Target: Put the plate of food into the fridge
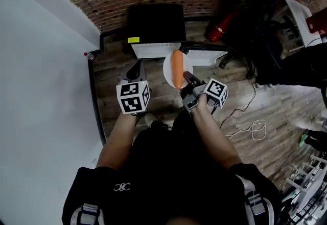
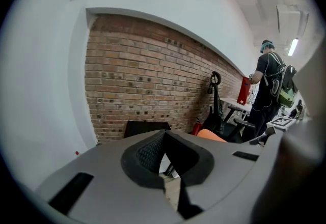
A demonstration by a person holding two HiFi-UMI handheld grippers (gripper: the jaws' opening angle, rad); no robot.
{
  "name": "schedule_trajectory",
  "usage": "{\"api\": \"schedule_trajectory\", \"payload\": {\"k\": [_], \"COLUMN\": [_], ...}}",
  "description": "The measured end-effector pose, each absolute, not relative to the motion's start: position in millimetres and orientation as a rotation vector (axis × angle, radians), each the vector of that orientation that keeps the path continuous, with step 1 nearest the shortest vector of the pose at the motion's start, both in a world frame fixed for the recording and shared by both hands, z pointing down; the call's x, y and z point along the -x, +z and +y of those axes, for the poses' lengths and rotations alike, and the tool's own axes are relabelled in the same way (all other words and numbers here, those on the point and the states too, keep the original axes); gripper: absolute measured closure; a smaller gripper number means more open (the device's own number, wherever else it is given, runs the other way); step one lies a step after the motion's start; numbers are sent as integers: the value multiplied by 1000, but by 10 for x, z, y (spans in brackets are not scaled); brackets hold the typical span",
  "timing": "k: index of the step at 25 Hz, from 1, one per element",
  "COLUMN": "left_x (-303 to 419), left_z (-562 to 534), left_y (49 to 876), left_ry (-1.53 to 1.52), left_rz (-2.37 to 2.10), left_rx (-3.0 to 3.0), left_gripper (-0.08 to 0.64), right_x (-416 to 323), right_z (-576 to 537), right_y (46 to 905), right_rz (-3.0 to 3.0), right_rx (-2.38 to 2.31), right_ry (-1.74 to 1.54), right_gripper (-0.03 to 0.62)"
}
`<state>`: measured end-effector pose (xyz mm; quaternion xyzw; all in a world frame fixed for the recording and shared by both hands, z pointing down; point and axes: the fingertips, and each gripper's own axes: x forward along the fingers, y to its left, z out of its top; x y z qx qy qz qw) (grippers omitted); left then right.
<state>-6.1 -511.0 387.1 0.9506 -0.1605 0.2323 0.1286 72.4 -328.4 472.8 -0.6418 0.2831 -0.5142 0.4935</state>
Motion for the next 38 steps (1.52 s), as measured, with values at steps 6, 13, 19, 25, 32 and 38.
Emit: {"api": "schedule_trajectory", "payload": {"k": [6, 13, 19, 25, 32, 38], "left_x": [-72, -319, -693, -1088, -1159, -1124], "left_z": [-5071, -5119, -5444, -5830, -5767, -5769], "left_y": [4149, 5246, 7015, 8362, 8906, 8974], "left_ry": [664, 625, 530, 333, 312, 302], "left_rz": [-407, -402, -473, -567, -554, -526], "left_rx": [-2726, -2740, -2754, -2749, -2693, -2765], "left_gripper": [565, 565, 565, 565, 565, 565], "right_x": [-757, -970, -1492, -2180, -2656, -2955], "right_z": [-3142, -3296, -3736, -4336, -4683, -4978], "right_y": [4950, 6121, 7713, 9110, 9497, 9584], "right_rz": [629, 636, 732, 816, 795, 791], "right_rx": [1610, 1630, 1642, 1621, 1615, 1626], "right_ry": [-1240, -1256, -1172, -1052, -955, -859], "right_gripper": [546, 548, 549, 551, 551, 554]}}
